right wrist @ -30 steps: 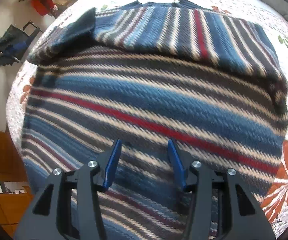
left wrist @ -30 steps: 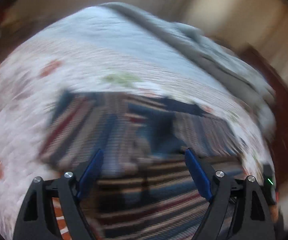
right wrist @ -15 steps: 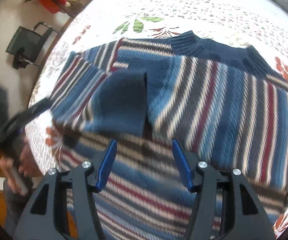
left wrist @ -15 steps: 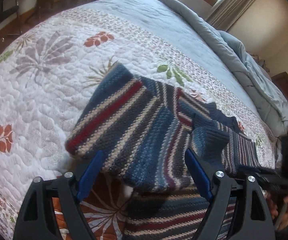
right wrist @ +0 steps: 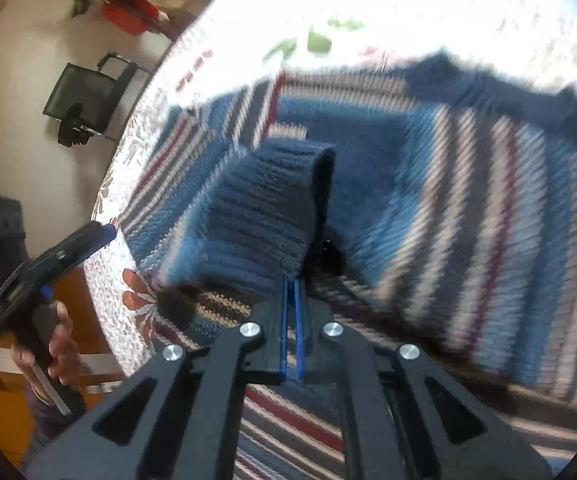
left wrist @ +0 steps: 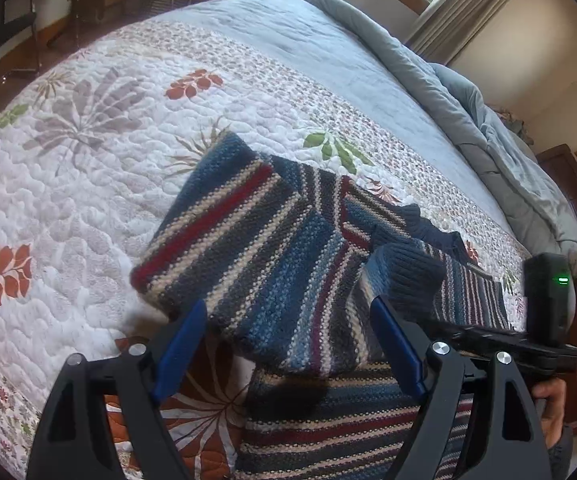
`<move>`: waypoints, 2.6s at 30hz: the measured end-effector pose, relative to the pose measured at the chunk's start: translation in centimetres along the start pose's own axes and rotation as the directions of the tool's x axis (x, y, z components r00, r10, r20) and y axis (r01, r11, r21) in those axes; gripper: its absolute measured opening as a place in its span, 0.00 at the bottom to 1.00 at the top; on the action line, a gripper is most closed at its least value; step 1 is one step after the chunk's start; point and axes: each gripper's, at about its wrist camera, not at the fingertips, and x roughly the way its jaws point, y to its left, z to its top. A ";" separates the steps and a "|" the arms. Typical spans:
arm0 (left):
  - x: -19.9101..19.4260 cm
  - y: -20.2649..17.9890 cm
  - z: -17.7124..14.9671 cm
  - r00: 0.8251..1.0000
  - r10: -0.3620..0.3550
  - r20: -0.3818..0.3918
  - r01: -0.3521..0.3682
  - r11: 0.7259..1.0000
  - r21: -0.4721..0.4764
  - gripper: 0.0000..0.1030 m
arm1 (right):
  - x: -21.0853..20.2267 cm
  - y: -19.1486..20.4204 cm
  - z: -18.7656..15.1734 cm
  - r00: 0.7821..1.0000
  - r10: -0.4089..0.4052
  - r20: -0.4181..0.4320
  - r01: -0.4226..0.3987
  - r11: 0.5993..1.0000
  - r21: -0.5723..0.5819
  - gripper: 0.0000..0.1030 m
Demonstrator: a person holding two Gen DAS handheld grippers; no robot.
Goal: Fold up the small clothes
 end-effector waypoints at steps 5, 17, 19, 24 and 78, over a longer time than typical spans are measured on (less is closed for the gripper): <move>0.4 -1.2 -0.2 1.000 -0.012 0.000 0.012 1.000 0.011 0.82 | -6.5 -1.7 -0.4 0.994 -0.026 0.103 0.029 0.999 -0.029 0.01; 3.7 -5.6 -1.7 0.997 -0.022 -0.069 0.029 0.994 0.108 0.82 | -14.9 -13.6 -6.6 0.919 -0.326 0.223 0.307 0.945 0.116 0.02; 4.4 -6.1 -1.9 0.996 -0.013 -0.084 0.023 0.993 0.118 0.82 | -13.8 -16.0 -7.4 0.932 -0.329 0.155 0.307 0.940 0.147 0.07; 5.2 -7.0 -2.3 0.995 0.033 -0.098 -0.016 0.987 0.163 0.82 | -13.5 -18.9 -8.4 0.956 -0.248 0.157 0.205 0.947 0.248 0.45; 12.5 -14.1 -1.1 0.984 0.121 -0.133 -0.084 0.964 0.254 0.86 | -15.1 -17.3 0.9 0.914 -0.278 0.297 0.264 0.961 0.087 0.11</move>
